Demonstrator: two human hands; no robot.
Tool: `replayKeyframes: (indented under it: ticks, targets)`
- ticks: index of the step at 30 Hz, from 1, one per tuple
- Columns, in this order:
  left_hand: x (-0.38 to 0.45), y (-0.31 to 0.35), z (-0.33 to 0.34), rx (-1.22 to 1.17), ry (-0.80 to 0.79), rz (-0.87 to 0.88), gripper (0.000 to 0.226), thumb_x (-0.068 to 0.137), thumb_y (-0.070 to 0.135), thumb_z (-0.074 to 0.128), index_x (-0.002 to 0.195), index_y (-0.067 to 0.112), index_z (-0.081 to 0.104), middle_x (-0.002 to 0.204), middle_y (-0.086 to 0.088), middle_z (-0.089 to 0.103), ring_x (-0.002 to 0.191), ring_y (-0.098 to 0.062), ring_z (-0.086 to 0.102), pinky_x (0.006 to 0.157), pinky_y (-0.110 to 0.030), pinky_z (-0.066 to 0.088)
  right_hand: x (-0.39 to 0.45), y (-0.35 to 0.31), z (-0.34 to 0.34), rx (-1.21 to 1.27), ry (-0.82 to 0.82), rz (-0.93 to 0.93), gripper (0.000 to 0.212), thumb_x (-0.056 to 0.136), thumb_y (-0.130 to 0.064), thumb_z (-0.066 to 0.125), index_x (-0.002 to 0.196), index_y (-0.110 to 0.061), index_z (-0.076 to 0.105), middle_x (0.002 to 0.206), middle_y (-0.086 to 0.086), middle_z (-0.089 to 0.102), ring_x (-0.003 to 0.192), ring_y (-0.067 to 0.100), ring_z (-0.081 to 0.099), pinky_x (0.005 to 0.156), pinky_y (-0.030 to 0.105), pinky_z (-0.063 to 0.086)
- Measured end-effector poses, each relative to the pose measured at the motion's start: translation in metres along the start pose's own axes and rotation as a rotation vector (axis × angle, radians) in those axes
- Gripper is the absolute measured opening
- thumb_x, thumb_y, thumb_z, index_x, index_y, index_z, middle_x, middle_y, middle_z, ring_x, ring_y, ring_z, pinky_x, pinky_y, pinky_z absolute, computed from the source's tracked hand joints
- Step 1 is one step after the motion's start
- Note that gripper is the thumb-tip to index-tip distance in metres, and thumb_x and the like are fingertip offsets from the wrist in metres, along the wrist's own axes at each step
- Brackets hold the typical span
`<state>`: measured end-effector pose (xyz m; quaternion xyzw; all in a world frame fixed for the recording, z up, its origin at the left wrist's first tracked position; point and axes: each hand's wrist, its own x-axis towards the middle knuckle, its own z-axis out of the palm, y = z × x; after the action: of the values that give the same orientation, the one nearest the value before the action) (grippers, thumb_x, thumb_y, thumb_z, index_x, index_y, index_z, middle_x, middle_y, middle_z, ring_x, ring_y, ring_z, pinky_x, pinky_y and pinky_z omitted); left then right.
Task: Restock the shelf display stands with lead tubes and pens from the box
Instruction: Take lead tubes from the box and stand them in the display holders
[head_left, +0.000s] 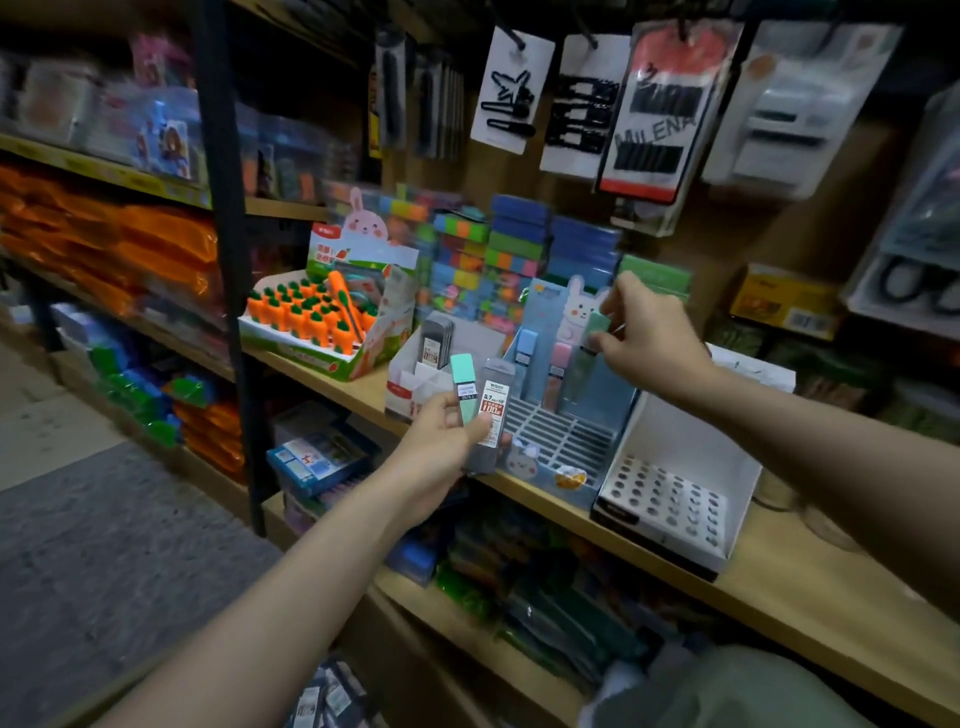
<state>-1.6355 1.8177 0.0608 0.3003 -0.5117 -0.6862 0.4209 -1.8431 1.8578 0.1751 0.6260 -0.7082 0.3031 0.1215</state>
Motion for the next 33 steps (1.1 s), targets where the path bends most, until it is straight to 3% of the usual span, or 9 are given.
replayKeyframes:
  ticks: [4,7,11,16,19,22,28,33]
  targets:
    - [0.015,-0.008,-0.001,0.014,-0.033,0.009,0.03,0.097,0.006,0.051,0.126,0.014,0.049,0.106,-0.005,0.073,0.091,-0.016,0.072,0.072,-0.028,0.057,0.012,0.006,0.012,-0.151,-0.11,0.002,0.023,0.079,-0.011,0.072,0.091,-0.012,0.052,0.088,0.012,0.062,0.083,0.032,0.061,0.066,0.036,0.049]
    - [0.023,-0.017,-0.005,-0.008,-0.05,-0.027,0.03,0.098,0.005,0.05,0.126,0.014,0.049,0.109,-0.007,0.072,0.092,-0.018,0.072,0.078,-0.033,0.055,0.016,0.012,0.017,-0.191,-0.147,0.029,0.033,0.079,-0.011,0.073,0.107,-0.008,0.055,0.093,0.013,0.063,0.084,0.03,0.059,0.064,0.032,0.043]
    - [0.031,-0.027,-0.006,-0.005,-0.01,-0.082,0.027,0.099,0.007,0.048,0.124,0.016,0.048,0.111,-0.007,0.069,0.089,-0.014,0.072,0.076,-0.031,0.057,0.015,0.02,0.022,-0.219,-0.15,0.037,0.027,0.078,-0.009,0.073,0.082,-0.018,0.048,0.079,0.002,0.055,0.074,0.021,0.048,0.056,0.029,0.032]
    - [0.036,-0.027,-0.003,0.085,0.019,-0.085,0.027,0.098,0.01,0.05,0.124,0.017,0.048,0.11,-0.006,0.068,0.087,-0.011,0.072,0.073,-0.029,0.058,0.013,0.025,0.025,-0.239,-0.118,0.041,0.034,0.079,-0.002,0.068,0.075,-0.023,0.042,0.077,-0.002,0.051,0.075,0.021,0.05,0.058,0.03,0.038]
    - [0.035,-0.028,-0.006,0.077,0.022,-0.109,0.027,0.098,0.011,0.051,0.124,0.018,0.048,0.112,-0.004,0.068,0.087,-0.01,0.072,0.072,-0.029,0.058,0.012,0.025,0.025,-0.207,-0.096,0.045,0.043,0.081,0.001,0.067,0.07,-0.027,0.036,0.071,-0.01,0.041,0.068,0.015,0.045,0.048,0.022,0.029]
    - [0.034,-0.028,-0.007,0.068,0.023,-0.114,0.028,0.098,0.011,0.051,0.125,0.016,0.047,0.113,-0.005,0.067,0.089,-0.011,0.072,0.079,-0.033,0.058,0.012,0.025,0.027,-0.21,-0.093,0.052,0.04,0.081,0.002,0.064,0.072,-0.026,0.037,0.072,-0.008,0.042,0.071,0.018,0.047,0.048,0.02,0.028]
    - [0.033,-0.028,-0.005,0.074,0.036,-0.125,0.028,0.097,0.011,0.052,0.124,0.018,0.047,0.113,-0.006,0.067,0.093,-0.014,0.071,0.086,-0.038,0.057,0.011,0.024,0.033,-0.243,-0.123,0.15,0.019,0.082,0.003,0.061,0.087,-0.012,0.051,0.091,0.014,0.058,0.083,0.031,0.056,0.063,0.035,0.043]
    - [0.031,-0.027,-0.005,0.077,0.035,-0.124,0.025,0.097,0.01,0.052,0.121,0.019,0.048,0.113,-0.005,0.067,0.092,-0.013,0.071,0.087,-0.038,0.057,0.005,0.02,0.045,-0.239,-0.029,0.194,0.016,0.084,0.002,0.063,0.093,-0.01,0.06,0.093,0.012,0.06,0.087,0.032,0.059,0.073,0.039,0.052]
